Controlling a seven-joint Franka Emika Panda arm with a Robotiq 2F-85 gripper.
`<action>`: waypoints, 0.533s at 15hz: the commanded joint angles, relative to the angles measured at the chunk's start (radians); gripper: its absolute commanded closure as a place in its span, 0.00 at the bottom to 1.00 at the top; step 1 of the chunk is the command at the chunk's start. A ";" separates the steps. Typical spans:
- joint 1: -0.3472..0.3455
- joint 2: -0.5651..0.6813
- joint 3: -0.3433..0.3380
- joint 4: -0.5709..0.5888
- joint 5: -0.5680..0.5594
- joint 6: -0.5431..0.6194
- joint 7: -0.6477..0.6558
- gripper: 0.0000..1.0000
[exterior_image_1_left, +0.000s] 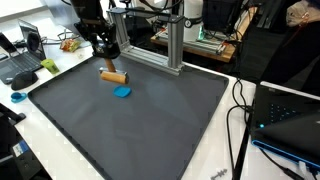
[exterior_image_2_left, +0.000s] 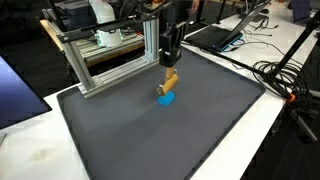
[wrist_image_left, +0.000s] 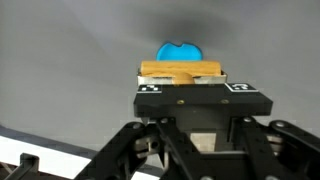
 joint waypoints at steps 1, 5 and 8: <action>-0.017 0.003 0.005 -0.042 0.045 0.072 0.033 0.78; -0.020 0.016 0.007 -0.074 0.076 0.106 0.065 0.78; -0.010 0.018 0.000 -0.092 0.078 0.136 0.126 0.78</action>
